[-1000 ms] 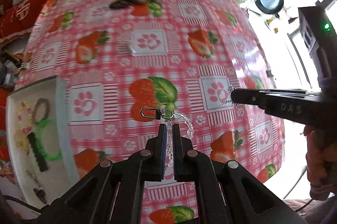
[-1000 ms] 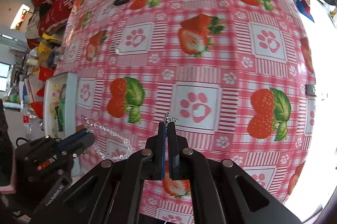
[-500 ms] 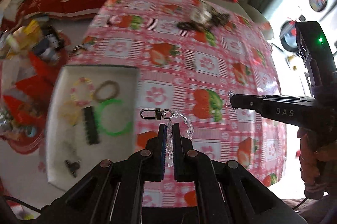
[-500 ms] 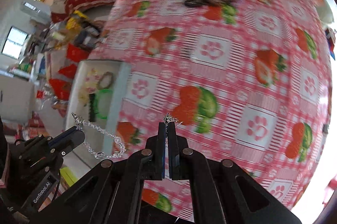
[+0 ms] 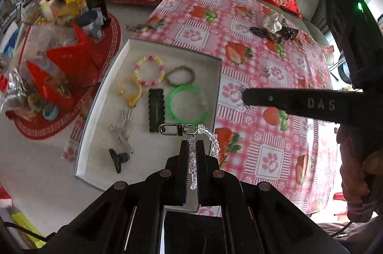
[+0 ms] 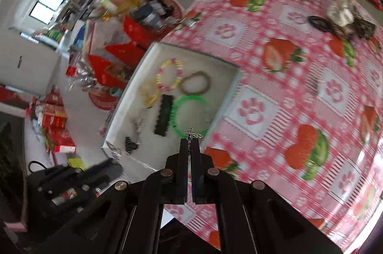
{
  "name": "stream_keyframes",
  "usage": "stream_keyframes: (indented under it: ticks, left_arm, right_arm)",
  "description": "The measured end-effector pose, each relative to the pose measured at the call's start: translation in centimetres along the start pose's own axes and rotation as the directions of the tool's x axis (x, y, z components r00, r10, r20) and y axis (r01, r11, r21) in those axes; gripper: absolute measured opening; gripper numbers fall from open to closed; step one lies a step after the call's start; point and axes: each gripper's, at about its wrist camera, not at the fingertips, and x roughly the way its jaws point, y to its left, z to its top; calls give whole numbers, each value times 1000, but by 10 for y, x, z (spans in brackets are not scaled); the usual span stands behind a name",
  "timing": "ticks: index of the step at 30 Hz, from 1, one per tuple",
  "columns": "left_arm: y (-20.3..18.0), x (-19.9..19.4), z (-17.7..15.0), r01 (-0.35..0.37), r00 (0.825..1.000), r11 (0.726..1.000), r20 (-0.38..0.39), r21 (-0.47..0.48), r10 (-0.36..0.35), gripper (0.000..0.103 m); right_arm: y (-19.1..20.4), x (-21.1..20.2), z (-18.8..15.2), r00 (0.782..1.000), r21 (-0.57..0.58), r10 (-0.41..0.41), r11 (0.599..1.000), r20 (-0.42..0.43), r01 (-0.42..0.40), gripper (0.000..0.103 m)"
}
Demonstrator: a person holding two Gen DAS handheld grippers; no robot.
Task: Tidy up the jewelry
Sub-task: 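Carry the bead bracelet and silver earring over the white tray with both grippers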
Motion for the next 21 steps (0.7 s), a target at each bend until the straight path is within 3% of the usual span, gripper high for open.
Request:
stream_keyframes:
  ticks: [11,21]
  left_arm:
    - [33,59,-15,-49,997,996,-63,-73,45,11]
    - [42,94,-18,-145,985,988,-101,-44,140,11]
  right_arm:
    - [18,55,22,998,-23,49,998,-48,-50,2]
    - [4,107,36,995,11,35,999,-98,-34,2]
